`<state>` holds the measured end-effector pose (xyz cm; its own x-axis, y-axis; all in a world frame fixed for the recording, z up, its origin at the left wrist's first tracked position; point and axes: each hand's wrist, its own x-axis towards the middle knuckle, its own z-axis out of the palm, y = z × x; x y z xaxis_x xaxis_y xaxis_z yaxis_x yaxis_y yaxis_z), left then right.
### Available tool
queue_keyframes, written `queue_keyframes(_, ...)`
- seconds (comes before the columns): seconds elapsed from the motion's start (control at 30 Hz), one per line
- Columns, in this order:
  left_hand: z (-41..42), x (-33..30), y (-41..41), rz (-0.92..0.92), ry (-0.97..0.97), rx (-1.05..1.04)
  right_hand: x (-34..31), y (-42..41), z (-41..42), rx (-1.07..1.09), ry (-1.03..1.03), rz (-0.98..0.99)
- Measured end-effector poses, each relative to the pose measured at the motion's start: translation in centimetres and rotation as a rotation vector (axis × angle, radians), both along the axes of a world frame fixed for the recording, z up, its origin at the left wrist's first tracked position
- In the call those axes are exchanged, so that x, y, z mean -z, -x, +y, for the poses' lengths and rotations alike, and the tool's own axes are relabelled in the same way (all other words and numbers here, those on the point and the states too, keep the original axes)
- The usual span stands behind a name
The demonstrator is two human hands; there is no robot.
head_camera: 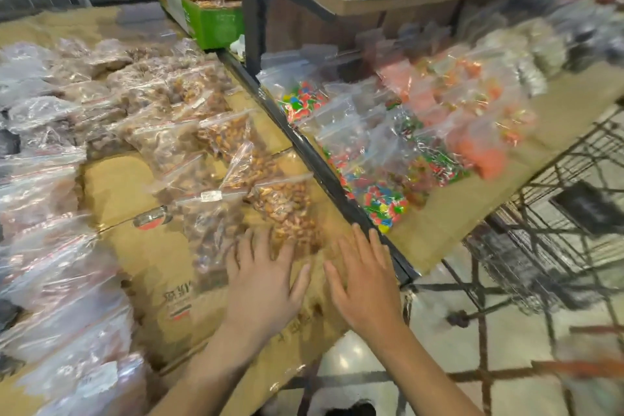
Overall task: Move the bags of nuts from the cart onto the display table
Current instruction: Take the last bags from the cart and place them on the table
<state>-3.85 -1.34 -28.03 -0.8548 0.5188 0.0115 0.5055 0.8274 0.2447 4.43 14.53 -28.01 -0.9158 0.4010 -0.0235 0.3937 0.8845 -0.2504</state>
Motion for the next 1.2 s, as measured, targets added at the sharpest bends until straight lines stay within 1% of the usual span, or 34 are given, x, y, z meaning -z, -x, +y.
queue_keyframes(0.2,11.2,0.3,-4.3,0.033,0.032,0.201,-0.2,-7.4,8.9,0.191,0.033,0.001)
queue_keyframes(0.37,21.7,0.4,-8.8,0.056,0.008,0.379,0.0,-14.2,17.3,0.318,0.03,-0.012)
queue_keyframes(0.5,29.6,0.8,-12.7,0.039,-0.007,0.466,0.1,-19.7,23.0,0.437,0.035,-0.005)
queue_keyframes(0.7,39.0,1.6,-16.8,0.044,0.077,0.6,0.4,-26.1,29.5,0.61,0.062,-0.003)
queue_keyframes(0.8,42.6,1.8,-17.9,0.075,0.11,0.65,0.9,-27.8,32.2,0.683,0.06,0.02)
queue_keyframes(0.97,49.0,2.9,-17.7,0.08,0.084,0.735,2.2,-28.0,37.2,0.743,0.04,0.047)
queue_keyframes(1.07,53.5,4.1,-17.0,0.072,0.107,0.761,2.9,-27.4,41.1,0.768,0.067,0.0)
queue_keyframes(1.2,60.5,6.5,-15.2,0.014,0.125,0.788,4.1,-25.8,47.5,0.778,0.144,-0.063)
